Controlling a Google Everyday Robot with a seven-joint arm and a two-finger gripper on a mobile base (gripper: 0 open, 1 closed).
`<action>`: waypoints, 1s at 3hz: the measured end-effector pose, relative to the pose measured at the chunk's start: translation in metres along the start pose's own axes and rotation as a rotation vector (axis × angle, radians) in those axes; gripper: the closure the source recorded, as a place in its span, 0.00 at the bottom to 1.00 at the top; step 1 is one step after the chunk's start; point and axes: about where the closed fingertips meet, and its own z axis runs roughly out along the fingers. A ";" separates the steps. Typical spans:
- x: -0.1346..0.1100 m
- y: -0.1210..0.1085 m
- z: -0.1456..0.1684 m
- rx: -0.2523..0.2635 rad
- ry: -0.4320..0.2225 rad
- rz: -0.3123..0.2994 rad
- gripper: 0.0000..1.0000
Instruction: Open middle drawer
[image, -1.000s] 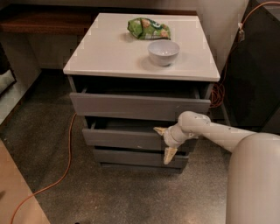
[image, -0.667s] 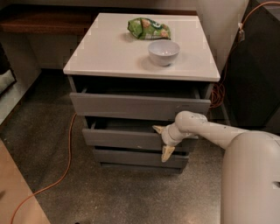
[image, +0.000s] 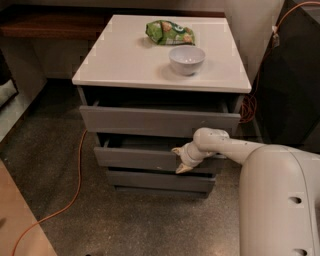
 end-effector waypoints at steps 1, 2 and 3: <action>-0.004 0.008 -0.005 -0.001 -0.006 -0.003 0.69; -0.010 0.032 -0.019 -0.006 -0.019 -0.007 0.98; -0.015 0.055 -0.026 -0.023 -0.035 -0.004 1.00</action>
Offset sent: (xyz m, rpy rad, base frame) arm -0.0574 -0.0124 0.0233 0.0172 -0.0077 0.0171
